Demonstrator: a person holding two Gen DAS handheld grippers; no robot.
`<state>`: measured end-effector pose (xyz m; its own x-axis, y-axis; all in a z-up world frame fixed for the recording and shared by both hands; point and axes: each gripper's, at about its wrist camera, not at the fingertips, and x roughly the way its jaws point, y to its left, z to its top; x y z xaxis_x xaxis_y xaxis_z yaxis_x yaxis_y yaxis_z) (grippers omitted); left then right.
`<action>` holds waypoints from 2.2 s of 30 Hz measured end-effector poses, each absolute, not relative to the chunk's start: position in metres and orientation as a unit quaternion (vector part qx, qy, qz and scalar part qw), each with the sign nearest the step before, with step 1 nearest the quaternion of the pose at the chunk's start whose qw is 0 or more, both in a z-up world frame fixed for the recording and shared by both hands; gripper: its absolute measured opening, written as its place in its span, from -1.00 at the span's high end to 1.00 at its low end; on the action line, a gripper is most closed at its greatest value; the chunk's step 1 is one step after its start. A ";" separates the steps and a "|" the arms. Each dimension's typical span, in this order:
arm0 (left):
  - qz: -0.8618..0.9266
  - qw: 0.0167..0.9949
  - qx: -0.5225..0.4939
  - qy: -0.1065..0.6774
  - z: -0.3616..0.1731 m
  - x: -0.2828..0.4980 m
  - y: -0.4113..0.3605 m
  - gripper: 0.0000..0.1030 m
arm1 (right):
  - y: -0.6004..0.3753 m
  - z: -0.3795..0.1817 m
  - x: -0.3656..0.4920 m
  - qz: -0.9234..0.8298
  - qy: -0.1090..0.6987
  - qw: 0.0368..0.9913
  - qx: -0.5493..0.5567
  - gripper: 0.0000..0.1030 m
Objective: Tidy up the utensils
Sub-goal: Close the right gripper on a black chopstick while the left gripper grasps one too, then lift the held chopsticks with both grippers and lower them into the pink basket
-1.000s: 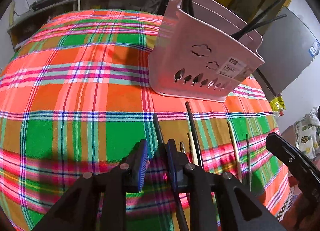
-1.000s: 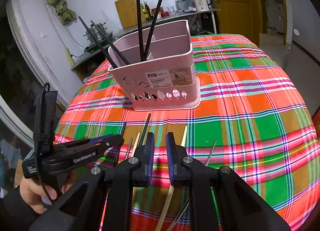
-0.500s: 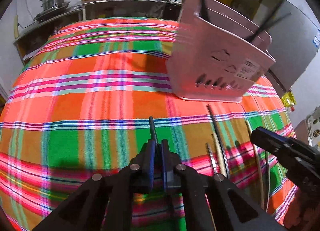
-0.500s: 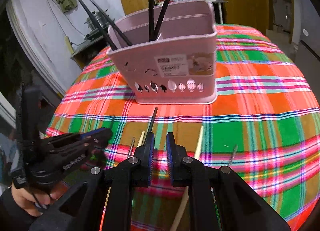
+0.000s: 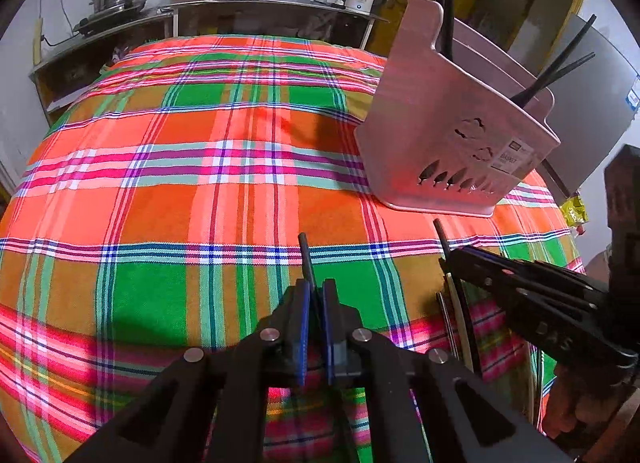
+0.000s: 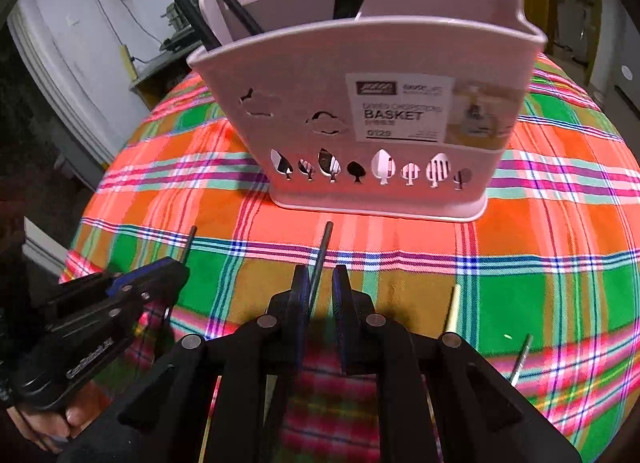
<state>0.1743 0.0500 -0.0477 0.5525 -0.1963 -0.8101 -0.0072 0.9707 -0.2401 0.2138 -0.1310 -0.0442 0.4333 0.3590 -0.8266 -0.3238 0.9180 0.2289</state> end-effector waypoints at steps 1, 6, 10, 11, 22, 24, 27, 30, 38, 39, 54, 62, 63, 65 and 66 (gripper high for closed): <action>-0.054 0.875 -0.108 0.469 -0.048 0.174 0.050 0.88 | -0.130 -0.045 0.215 0.201 0.493 0.847 0.017 0.76; -0.052 0.875 -0.102 0.470 -0.048 0.175 0.048 0.88 | -0.127 -0.043 0.217 0.197 0.494 0.847 -0.009 0.80; -0.053 0.874 -0.097 0.474 -0.047 0.177 0.046 0.88 | -0.133 -0.043 0.213 0.191 0.499 0.845 -0.014 0.85; -0.053 0.874 -0.091 0.475 -0.047 0.178 0.044 0.88 | -0.134 -0.042 0.213 0.188 0.501 0.844 -0.015 0.85; -0.049 0.870 -0.059 0.487 -0.045 0.188 0.033 0.87 | -0.125 -0.040 0.219 0.186 0.513 0.837 -0.041 0.87; -0.057 0.866 -0.079 0.490 -0.044 0.189 0.037 0.88 | -0.133 -0.037 0.217 0.190 0.510 0.838 -0.024 0.89; -0.061 0.867 -0.087 0.486 -0.039 0.189 0.039 0.89 | -0.141 -0.026 0.213 0.195 0.498 0.845 -0.011 0.91; -0.072 0.871 -0.092 0.478 -0.027 0.188 0.039 0.89 | -0.149 -0.012 0.209 0.199 0.485 0.852 -0.004 0.90; -0.096 0.888 -0.089 0.441 0.018 0.182 0.033 0.91 | -0.165 0.027 0.200 0.209 0.450 0.868 0.014 0.90; -0.099 0.890 -0.088 0.437 0.024 0.181 0.032 0.91 | -0.166 0.032 0.199 0.209 0.444 0.871 0.016 0.90; -0.113 0.916 -0.074 0.379 0.093 0.170 0.028 0.91 | -0.179 0.090 0.187 0.213 0.375 0.902 0.031 0.91; -0.117 0.923 -0.069 0.359 0.114 0.163 0.025 0.91 | -0.186 0.112 0.180 0.214 0.346 0.913 0.037 0.91; -0.117 0.924 -0.069 0.357 0.117 0.163 0.024 0.91 | -0.187 0.114 0.179 0.214 0.343 0.914 0.037 0.91; -0.118 0.926 -0.068 0.353 0.121 0.160 0.023 0.91 | -0.188 0.119 0.177 0.214 0.338 0.916 0.037 0.91; -0.117 0.926 -0.068 0.351 0.123 0.159 0.022 0.91 | -0.188 0.120 0.176 0.214 0.336 0.916 0.037 0.91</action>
